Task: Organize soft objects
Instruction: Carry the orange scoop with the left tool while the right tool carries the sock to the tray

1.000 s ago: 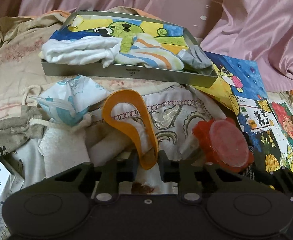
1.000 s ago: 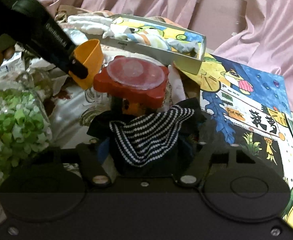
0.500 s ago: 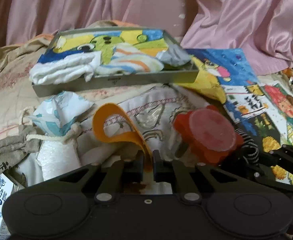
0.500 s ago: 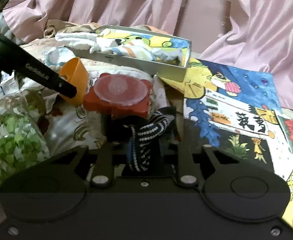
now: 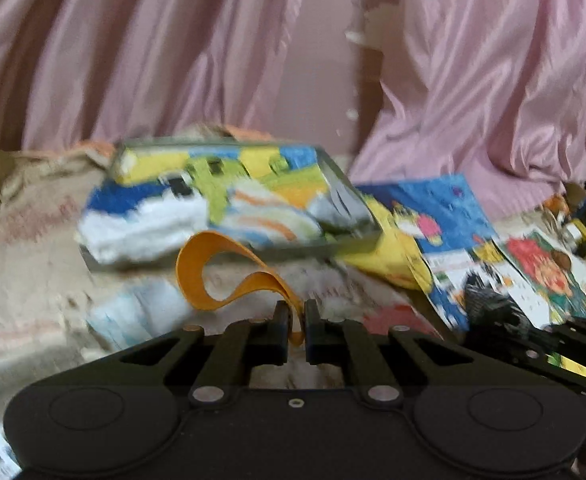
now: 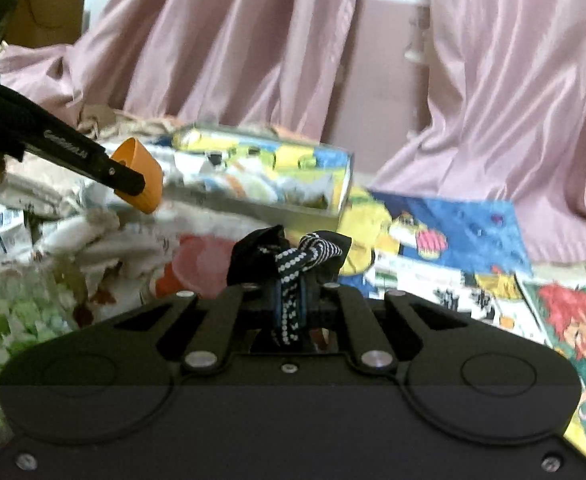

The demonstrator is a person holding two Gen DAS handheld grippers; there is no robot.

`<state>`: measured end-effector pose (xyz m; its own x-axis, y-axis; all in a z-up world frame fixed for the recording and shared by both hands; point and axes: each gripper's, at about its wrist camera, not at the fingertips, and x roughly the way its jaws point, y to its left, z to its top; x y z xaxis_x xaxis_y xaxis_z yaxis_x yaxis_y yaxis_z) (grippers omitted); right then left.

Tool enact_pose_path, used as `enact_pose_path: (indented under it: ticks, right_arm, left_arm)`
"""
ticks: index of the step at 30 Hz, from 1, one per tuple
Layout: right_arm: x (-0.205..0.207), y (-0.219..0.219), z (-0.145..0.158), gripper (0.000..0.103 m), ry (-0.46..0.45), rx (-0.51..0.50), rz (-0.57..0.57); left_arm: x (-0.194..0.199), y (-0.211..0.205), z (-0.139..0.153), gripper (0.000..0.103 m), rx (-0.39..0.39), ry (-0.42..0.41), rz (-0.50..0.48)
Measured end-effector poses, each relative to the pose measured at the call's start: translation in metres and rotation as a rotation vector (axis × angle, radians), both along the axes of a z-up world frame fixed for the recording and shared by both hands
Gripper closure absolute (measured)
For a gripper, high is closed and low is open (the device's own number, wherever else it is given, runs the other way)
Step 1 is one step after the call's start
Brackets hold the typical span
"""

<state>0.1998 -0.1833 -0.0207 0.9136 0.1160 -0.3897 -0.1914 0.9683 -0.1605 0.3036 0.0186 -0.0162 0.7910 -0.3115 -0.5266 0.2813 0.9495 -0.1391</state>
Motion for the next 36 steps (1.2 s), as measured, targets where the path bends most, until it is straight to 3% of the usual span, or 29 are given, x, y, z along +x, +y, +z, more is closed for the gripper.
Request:
enact_pose_path:
  ticks: [8,15,21,26,30,36]
  right_arm:
    - [0.038,0.027,0.036,0.1,-0.016,-0.026,0.078]
    - [0.108,0.102,0.058,0.1,0.064,-0.053,0.274]
    - [0.164,0.147,0.048,0.1,0.206,-0.075,0.329]
    - [0.194,0.166,0.033,0.1,0.241,-0.116,0.324]
    - [0.217,0.176,0.028,0.1,0.25,-0.113,0.319]
    - [0.258,0.203,0.018,0.1,0.326,-0.062,0.367]
  left_arm:
    - [0.032,0.048,0.02,0.096,-0.071,-0.109,0.098]
    - [0.066,0.087,0.008,0.096,-0.16,-0.127,0.134]
    - [0.092,0.126,-0.019,0.096,-0.31,-0.109,0.133]
    - [0.112,0.147,-0.046,0.096,-0.426,-0.087,0.117]
    - [0.125,0.15,-0.06,0.094,-0.446,-0.03,0.125]
    - [0.134,0.158,-0.068,0.082,-0.472,0.046,0.164]
